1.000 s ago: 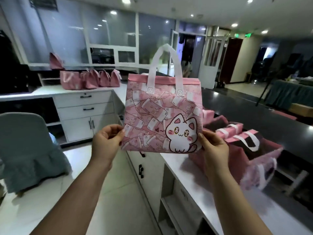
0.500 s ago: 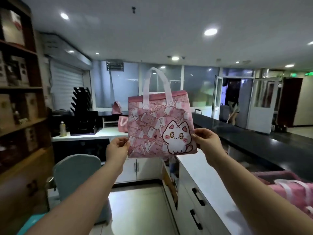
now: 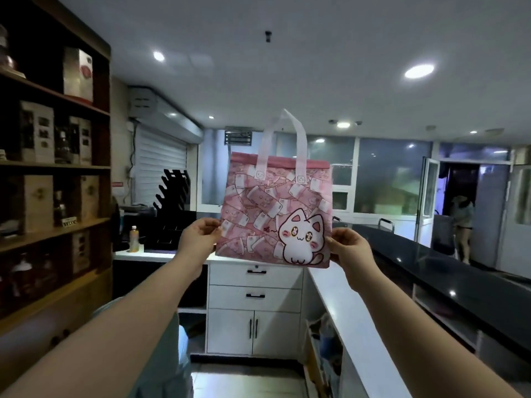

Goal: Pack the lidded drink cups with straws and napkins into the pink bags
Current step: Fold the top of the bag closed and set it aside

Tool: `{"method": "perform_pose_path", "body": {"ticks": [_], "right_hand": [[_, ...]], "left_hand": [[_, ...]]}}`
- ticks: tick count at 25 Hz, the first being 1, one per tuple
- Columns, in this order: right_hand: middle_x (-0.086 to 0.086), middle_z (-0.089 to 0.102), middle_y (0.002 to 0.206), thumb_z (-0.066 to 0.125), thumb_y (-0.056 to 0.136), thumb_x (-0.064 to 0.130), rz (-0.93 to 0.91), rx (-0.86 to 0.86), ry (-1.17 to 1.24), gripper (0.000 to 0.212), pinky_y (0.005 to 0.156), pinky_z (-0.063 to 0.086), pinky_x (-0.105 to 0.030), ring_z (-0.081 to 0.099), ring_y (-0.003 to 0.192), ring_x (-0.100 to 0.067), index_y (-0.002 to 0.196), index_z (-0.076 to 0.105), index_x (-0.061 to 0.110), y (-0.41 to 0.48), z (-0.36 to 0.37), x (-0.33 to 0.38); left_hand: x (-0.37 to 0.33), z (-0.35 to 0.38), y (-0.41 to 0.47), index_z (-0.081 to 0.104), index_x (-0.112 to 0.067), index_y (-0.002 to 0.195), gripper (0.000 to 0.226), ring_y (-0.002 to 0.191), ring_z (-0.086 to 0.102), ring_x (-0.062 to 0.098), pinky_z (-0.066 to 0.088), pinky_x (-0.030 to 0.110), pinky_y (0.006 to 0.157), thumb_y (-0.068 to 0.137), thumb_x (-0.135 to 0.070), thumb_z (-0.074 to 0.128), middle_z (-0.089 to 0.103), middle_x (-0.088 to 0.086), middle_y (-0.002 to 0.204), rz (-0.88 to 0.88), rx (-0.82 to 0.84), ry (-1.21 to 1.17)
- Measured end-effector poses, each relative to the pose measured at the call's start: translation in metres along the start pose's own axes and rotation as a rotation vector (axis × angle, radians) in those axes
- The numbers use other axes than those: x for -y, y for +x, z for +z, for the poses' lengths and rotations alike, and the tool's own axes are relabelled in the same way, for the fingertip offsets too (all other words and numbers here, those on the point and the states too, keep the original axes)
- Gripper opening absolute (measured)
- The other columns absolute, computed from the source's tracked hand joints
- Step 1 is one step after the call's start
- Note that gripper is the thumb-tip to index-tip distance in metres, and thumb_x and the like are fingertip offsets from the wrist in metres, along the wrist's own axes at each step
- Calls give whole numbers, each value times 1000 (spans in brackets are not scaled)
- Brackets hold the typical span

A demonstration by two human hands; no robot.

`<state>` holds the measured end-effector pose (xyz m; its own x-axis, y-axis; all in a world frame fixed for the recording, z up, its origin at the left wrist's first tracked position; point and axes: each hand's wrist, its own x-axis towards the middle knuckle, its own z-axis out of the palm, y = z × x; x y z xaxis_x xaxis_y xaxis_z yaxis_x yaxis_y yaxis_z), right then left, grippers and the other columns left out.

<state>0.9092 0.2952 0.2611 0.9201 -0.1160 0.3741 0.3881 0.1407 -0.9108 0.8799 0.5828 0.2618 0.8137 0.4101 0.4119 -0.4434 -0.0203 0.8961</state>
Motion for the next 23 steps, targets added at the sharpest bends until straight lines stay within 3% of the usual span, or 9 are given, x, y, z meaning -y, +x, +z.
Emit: {"method": "perform_pose_path", "body": {"ticks": [4, 10, 15, 19, 23], "right_hand": [[-13, 65, 82, 62, 87, -2, -35, -25, 71, 6, 74, 53, -46, 60, 80, -30, 88, 62, 4, 100, 24, -48], [-12, 66, 82, 64, 86, -2, 2, 9, 102, 11, 70, 53, -41, 60, 76, -26, 82, 62, 8, 215, 78, -125], [-6, 65, 77, 66, 86, 1, -8, -4, 78, 11, 49, 50, -24, 59, 67, -19, 83, 63, 11, 330, 133, -179], [-17, 69, 90, 66, 85, 0, 39, 15, 71, 6, 68, 58, -39, 65, 81, -29, 90, 64, 3, 431, 181, -212], [-15, 70, 89, 65, 85, 2, 11, 4, 77, 7, 58, 54, -30, 67, 75, -26, 92, 63, 2, 526, 216, -252]], "left_hand": [[44, 29, 70, 62, -14, 90, 13, 71, 60, 11, 47, 11, 48, 91, -1, 60, 64, 0, 84, -16, -78, -35], [126, 30, 188, 62, -17, 89, 16, 75, 60, 12, 48, 13, 52, 90, -1, 61, 65, 2, 88, -4, -142, -37], [188, 30, 320, 61, -10, 92, 8, 59, 60, 7, 48, 19, 50, 89, -2, 63, 64, 4, 82, 1, -70, -39], [229, 31, 438, 60, -9, 88, 13, 77, 61, 24, 51, 37, 72, 91, 3, 57, 64, 13, 93, -36, 1, -32], [262, 48, 560, 60, -10, 88, 15, 73, 62, 19, 55, 28, 63, 92, 4, 56, 66, 6, 87, 6, 16, -38]]}}
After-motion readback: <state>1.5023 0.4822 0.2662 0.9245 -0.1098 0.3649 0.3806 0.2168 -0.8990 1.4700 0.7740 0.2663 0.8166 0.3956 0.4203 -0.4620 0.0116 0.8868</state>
